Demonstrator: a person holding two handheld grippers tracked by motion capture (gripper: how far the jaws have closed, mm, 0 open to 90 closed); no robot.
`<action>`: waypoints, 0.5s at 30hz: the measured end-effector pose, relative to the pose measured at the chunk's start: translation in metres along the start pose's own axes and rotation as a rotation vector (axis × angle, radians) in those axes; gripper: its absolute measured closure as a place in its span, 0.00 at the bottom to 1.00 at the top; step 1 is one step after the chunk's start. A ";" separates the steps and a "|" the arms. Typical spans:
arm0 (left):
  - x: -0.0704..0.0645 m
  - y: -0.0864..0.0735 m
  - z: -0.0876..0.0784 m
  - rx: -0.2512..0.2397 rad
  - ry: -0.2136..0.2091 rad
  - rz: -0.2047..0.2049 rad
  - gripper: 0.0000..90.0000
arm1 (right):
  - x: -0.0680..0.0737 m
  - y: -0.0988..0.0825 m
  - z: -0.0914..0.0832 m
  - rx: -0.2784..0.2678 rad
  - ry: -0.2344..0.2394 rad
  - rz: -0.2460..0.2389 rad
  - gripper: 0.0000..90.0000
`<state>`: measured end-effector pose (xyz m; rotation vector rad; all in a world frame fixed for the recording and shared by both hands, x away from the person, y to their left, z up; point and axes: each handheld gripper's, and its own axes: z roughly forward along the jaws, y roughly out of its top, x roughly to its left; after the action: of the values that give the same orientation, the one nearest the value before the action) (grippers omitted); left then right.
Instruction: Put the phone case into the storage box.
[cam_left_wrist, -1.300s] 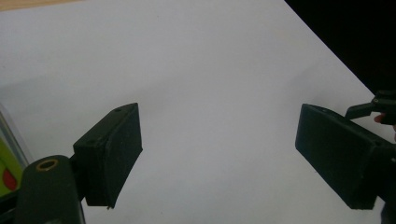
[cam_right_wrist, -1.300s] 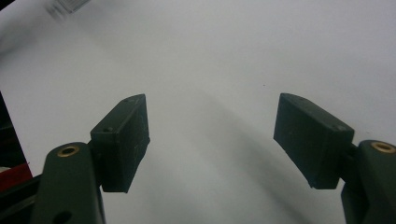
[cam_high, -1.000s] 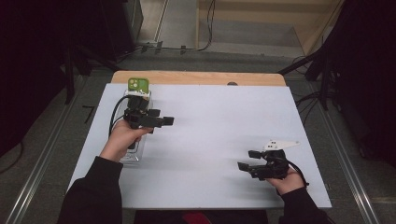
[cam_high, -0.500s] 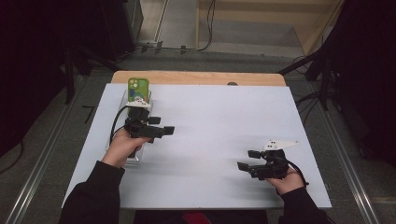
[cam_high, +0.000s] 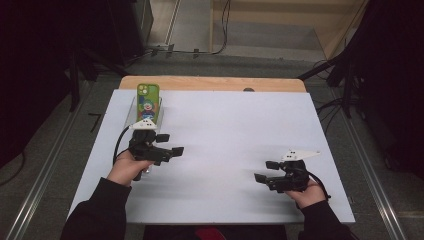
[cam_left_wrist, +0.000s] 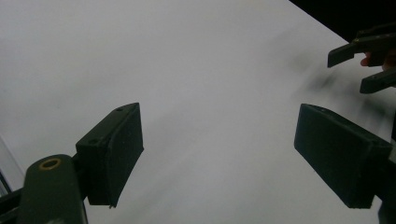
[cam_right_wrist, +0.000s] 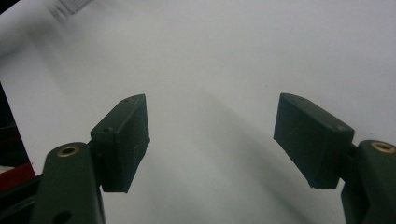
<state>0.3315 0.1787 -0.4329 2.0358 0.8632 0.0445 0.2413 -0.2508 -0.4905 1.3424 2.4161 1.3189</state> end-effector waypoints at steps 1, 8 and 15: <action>-0.001 -0.001 -0.001 -0.006 0.001 0.001 0.18 | 0.000 0.000 0.000 0.000 0.000 0.001 0.28; -0.006 -0.015 -0.005 -0.023 -0.008 0.003 0.19 | 0.000 0.000 0.000 0.000 0.002 0.001 0.28; -0.010 -0.027 -0.005 -0.039 -0.020 0.029 0.19 | 0.000 0.000 0.000 0.000 0.001 0.003 0.28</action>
<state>0.3069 0.1859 -0.4473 2.0085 0.8145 0.0560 0.2416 -0.2508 -0.4908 1.3468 2.4151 1.3205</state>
